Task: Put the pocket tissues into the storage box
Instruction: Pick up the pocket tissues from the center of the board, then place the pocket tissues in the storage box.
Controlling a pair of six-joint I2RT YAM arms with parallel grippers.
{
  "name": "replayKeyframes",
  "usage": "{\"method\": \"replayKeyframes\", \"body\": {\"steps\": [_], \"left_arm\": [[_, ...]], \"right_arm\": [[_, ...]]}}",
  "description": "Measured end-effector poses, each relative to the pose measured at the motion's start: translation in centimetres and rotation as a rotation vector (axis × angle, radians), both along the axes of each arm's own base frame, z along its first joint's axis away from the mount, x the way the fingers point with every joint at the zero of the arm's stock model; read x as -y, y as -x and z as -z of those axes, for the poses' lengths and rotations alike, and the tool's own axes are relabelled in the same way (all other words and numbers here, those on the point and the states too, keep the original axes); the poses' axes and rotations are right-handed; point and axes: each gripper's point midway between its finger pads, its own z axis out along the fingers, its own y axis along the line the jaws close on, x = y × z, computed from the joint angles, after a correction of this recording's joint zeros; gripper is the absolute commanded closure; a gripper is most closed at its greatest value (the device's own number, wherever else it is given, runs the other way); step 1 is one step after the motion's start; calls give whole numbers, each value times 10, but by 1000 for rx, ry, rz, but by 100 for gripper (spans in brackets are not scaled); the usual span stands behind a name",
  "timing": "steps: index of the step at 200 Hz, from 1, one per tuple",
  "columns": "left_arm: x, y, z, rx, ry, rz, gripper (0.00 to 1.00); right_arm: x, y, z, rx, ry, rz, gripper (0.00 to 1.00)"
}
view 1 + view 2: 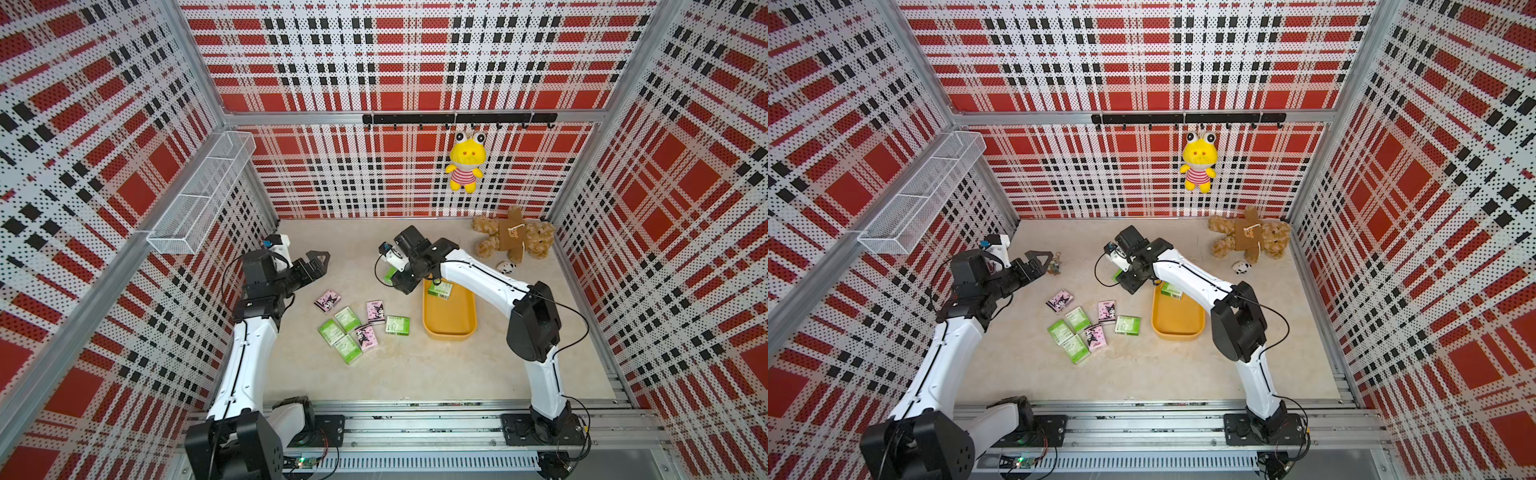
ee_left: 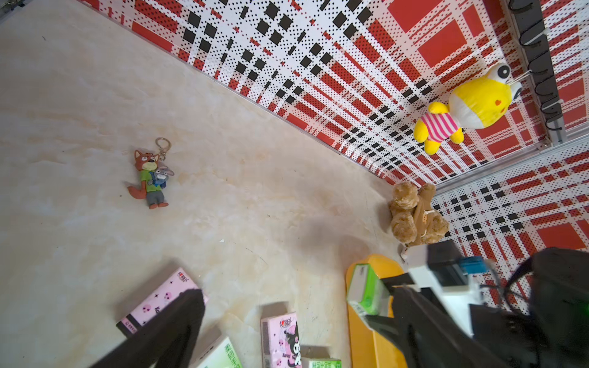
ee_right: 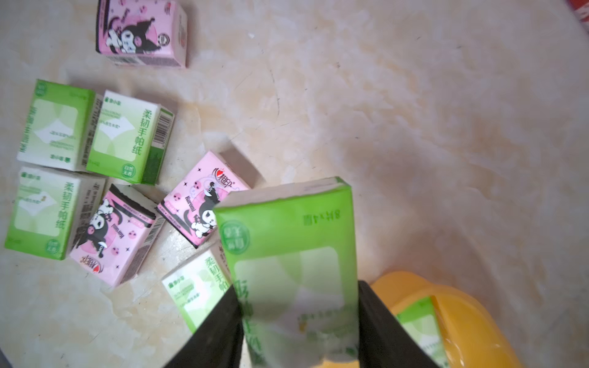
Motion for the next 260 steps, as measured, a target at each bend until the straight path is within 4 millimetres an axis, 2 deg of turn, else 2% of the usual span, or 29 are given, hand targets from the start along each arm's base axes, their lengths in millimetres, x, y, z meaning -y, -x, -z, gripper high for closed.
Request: {"method": "replayKeyframes", "body": {"steps": [20,40,67,94,113,143,167,201,260], "left_arm": [[2,-1,2,-5,1,6,0],[5,-1,3,-10,1,14,0],[10,-2,5,-14,1,26,0],[12,-2,6,-16,0,31,0],[13,-2,7,-19,1,33,0],[13,-2,7,-19,0,33,0],[13,-2,6,-18,-1,32,0],[13,-2,6,-18,-2,30,0],[12,-2,6,-18,-3,28,0]], "right_arm": [[35,1,-20,30,-6,55,43],[71,8,-20,25,14,109,43],[106,19,8,-27,82,162,43],[125,34,43,-100,150,177,43],[131,38,52,-121,170,182,43],[136,29,52,-108,178,194,43],[133,24,60,-121,189,178,43],[136,34,82,-177,211,158,43],[135,40,102,-227,229,133,43]]}}
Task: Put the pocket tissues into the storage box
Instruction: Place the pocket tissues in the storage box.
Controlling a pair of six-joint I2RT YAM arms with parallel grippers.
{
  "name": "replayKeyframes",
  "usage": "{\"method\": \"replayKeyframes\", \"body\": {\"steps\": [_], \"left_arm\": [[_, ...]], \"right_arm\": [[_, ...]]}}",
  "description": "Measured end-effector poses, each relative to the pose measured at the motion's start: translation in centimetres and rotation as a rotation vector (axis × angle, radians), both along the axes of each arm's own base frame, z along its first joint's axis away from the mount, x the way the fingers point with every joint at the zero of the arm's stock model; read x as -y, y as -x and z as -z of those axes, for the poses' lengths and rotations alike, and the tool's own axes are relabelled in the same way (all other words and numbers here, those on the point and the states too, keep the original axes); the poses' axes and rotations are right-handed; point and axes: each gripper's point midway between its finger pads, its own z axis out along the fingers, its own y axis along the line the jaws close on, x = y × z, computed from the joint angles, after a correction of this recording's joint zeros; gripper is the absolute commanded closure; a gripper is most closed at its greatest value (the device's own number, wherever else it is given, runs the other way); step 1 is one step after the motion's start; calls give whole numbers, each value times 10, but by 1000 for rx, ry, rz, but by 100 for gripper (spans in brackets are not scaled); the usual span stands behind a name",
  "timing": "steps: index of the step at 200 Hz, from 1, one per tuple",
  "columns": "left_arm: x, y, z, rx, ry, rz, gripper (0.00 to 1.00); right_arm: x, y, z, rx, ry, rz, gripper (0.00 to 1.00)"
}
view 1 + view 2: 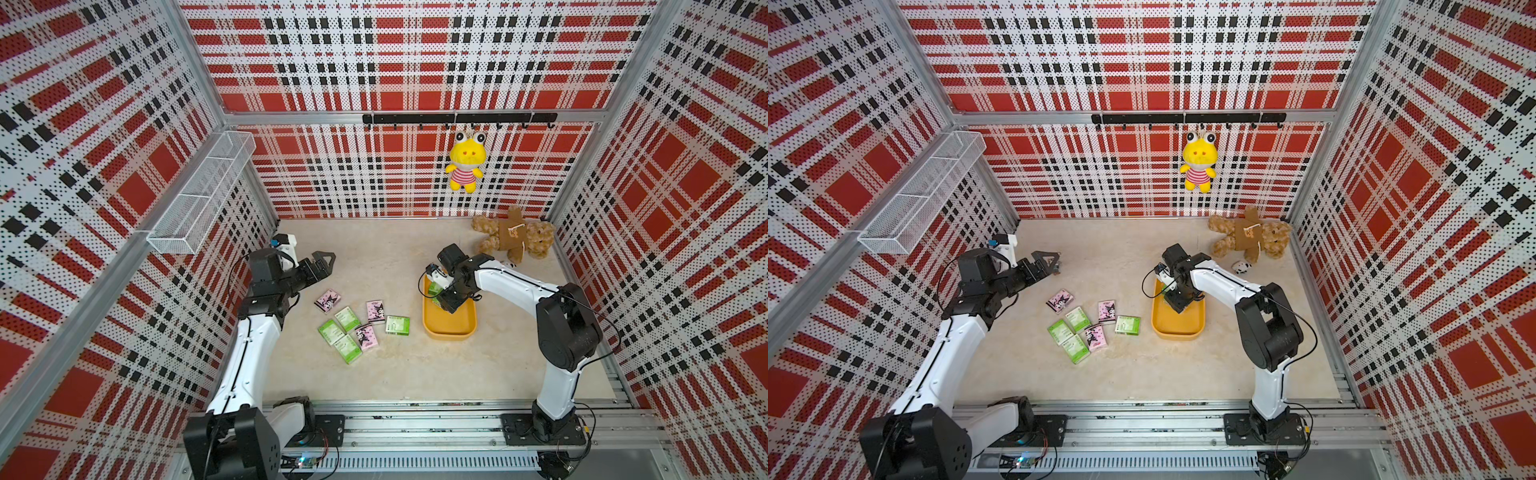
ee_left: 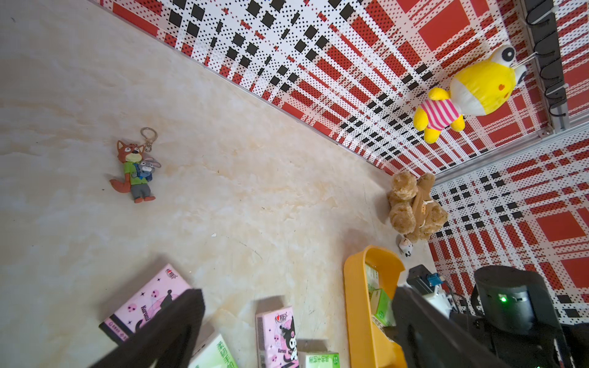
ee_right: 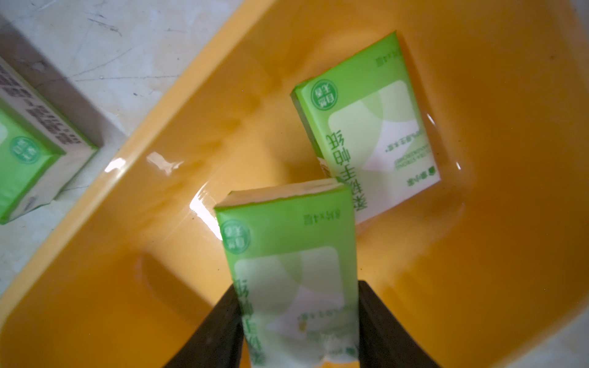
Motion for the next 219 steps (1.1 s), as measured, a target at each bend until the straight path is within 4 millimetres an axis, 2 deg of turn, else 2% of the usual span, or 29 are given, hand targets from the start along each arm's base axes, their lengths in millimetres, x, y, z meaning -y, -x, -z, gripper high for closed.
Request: {"method": "replayKeyframes", "body": {"steps": [34,55,123,179,200,219], "left_arm": [[0,0,0,0,0,-1,0],[0,0,0,0,-1,-1,0],[0,0,0,0,-1,0,1],[-1,0,0,0,-1,-2,1],[-1,0,0,0,-1,-3,0],[-1,0,0,0,-1,-3,0]], "right_arm": [[-3,5,18,-40,24,-15,43],[-3,4,22,-47,28,-16,42],[-17,-21,9,9,7,-15,29],[-15,-22,9,16,15,-7,28],[-16,-23,0,30,-2,4,27],[-22,-22,-25,61,-62,19,27]]}}
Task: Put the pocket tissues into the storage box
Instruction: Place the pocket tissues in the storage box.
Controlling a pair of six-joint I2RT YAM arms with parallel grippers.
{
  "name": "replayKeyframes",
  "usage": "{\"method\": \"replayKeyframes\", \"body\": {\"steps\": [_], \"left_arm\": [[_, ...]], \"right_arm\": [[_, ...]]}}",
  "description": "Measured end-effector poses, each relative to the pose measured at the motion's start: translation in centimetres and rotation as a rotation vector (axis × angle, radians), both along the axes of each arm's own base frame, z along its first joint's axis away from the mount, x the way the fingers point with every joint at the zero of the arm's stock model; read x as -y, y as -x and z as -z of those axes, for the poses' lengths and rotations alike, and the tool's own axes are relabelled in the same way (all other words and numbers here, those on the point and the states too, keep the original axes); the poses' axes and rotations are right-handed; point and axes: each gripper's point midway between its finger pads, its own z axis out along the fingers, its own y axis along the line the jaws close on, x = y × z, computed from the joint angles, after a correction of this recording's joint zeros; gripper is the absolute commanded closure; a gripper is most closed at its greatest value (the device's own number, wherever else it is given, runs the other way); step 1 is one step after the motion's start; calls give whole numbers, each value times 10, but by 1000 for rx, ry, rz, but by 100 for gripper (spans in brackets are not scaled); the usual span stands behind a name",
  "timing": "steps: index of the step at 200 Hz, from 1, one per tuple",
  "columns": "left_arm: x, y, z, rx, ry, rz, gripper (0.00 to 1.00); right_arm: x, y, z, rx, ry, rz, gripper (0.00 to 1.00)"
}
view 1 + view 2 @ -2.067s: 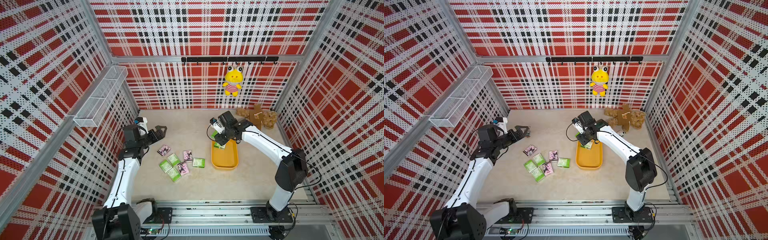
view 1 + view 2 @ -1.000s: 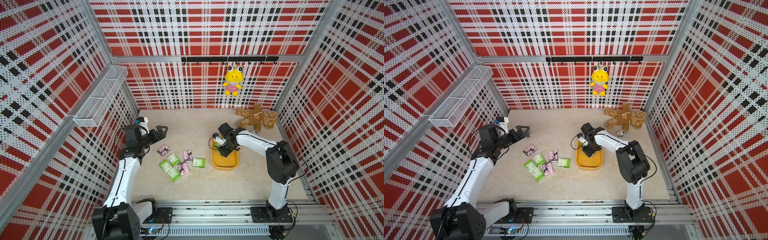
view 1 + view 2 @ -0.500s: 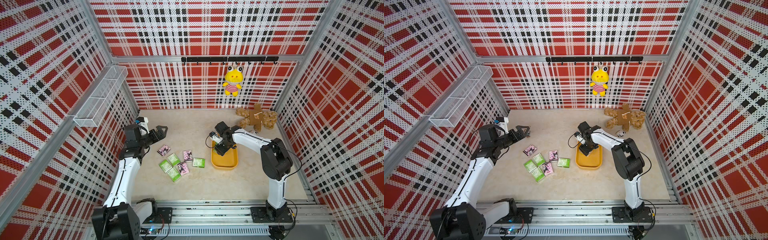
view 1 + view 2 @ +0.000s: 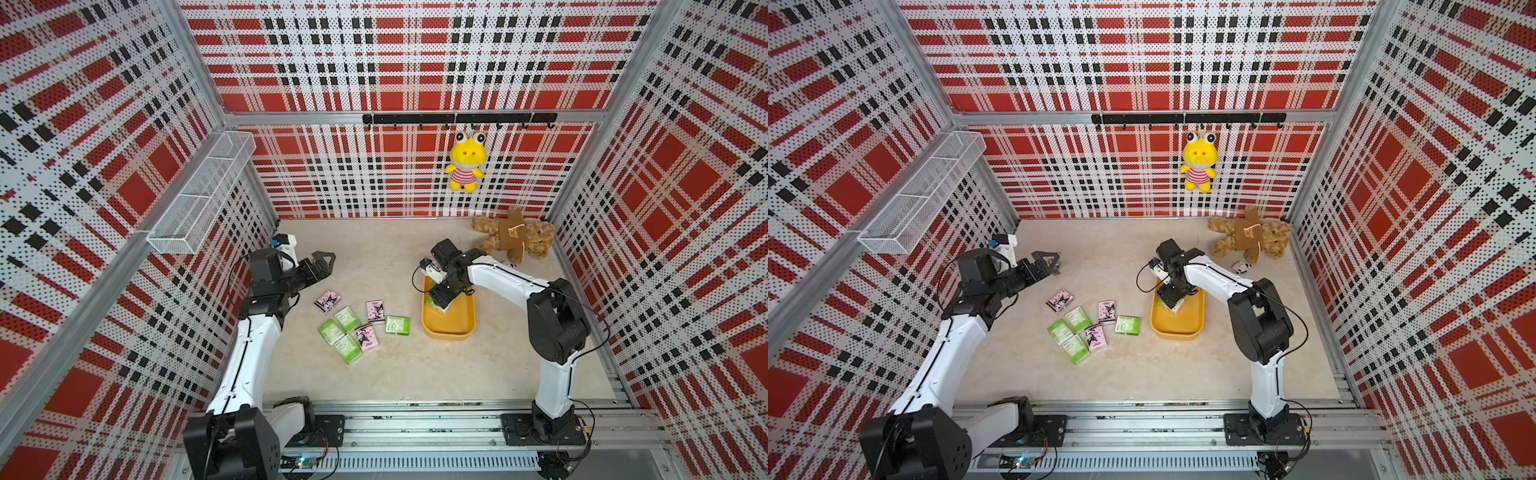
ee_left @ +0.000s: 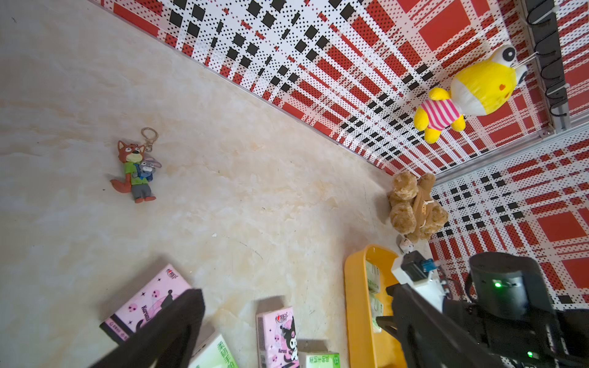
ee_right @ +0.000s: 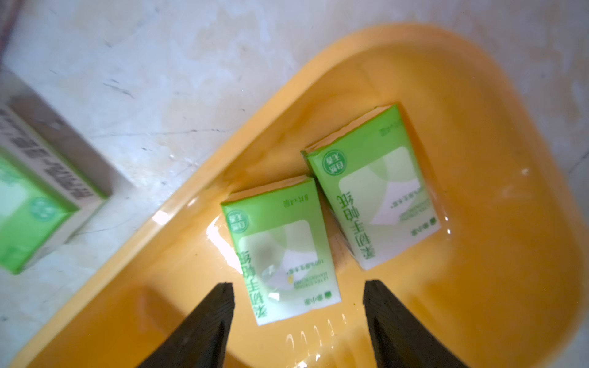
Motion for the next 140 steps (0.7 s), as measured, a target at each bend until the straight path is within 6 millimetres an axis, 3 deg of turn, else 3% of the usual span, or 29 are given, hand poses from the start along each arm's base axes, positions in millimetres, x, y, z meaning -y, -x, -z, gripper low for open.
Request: {"method": "replayKeyframes", "body": {"steps": [19,37,85,140], "left_arm": [[0,0,0,0,0,0,1],[0,0,0,0,0,0,0],[0,0,0,0,0,0,0],[2,0,2,-5,1,5,0]], "right_arm": [[-7,8,-29,21,-90,3,27],[-10,21,-38,9,-153,6,28],[-8,72,5,-180,-175,21,28],[-18,76,24,-229,-193,18,28]]}}
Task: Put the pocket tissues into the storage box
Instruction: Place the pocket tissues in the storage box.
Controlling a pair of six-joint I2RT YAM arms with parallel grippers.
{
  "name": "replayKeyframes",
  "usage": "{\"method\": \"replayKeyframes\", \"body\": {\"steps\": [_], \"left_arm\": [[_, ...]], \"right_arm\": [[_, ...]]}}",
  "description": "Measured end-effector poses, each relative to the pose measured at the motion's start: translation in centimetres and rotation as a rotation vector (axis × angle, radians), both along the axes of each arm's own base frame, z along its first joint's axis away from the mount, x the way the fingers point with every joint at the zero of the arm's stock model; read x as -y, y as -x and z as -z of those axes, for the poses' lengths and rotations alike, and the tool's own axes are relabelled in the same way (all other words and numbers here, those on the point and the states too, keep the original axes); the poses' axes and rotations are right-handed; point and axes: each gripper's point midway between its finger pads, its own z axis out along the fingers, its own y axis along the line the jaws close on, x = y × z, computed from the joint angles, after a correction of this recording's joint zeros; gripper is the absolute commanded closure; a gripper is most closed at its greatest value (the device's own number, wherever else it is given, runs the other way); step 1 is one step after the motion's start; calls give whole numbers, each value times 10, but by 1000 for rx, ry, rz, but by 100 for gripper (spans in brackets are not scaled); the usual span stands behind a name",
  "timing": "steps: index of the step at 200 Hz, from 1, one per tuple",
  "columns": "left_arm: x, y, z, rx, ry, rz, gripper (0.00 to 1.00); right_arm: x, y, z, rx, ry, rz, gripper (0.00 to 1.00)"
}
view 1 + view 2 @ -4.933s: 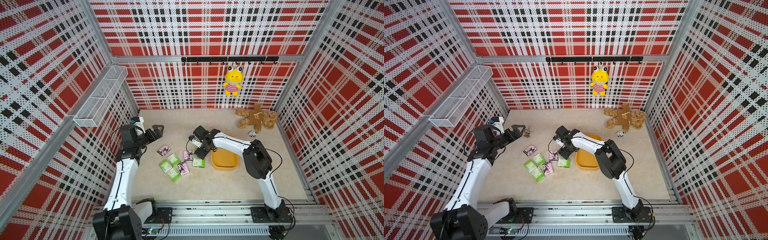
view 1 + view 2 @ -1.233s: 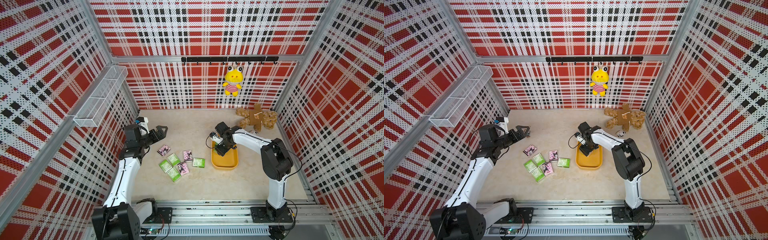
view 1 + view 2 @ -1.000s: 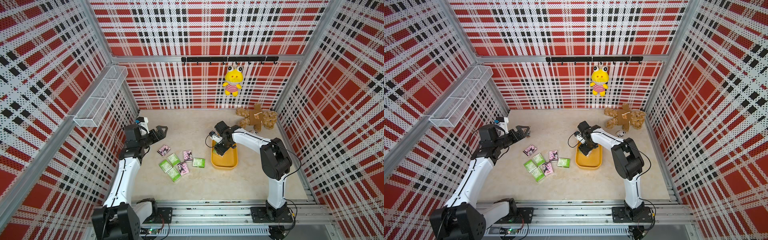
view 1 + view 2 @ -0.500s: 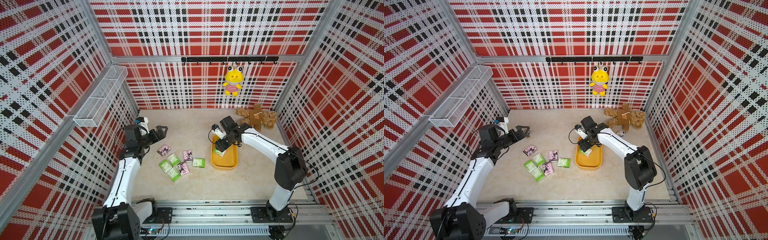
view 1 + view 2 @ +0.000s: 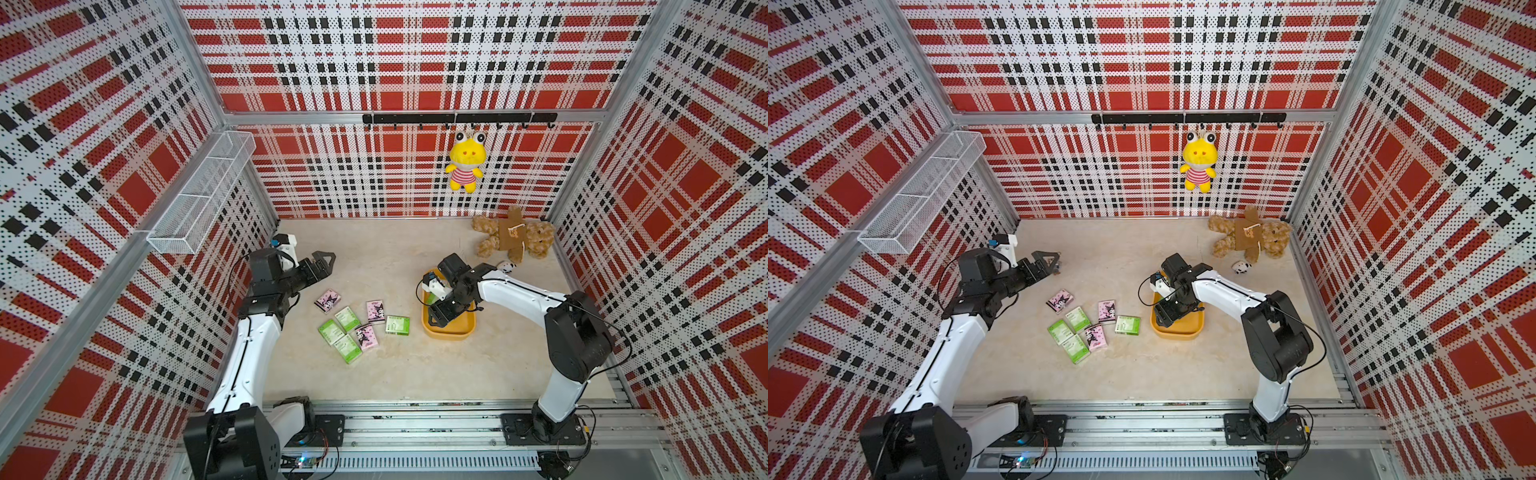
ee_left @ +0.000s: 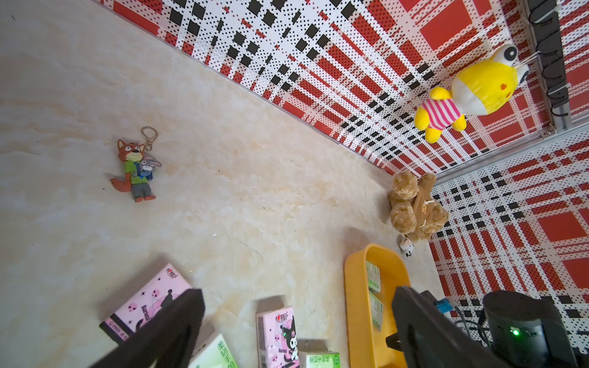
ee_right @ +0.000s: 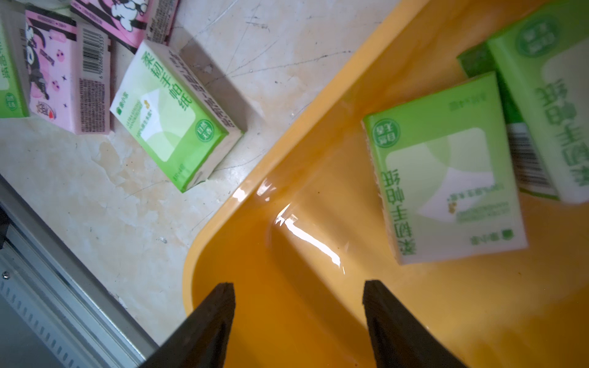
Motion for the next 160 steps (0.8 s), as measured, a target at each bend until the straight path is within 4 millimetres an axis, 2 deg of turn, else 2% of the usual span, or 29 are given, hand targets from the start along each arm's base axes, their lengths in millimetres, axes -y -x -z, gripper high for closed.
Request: {"method": "replayKeyframes", "body": {"steps": [30,53,100,160], "left_arm": [[1,0,0,0,0,2,0],[1,0,0,0,0,2,0],[0,-1,3,-10,2,2,0],[0,-2,5,-15,2,2,0]], "right_arm": [[-1,0,21,-38,21,-1,28],[0,0,29,-51,33,-1,28],[3,-6,28,-28,50,3,28],[9,-36,10,46,45,32,28]]}}
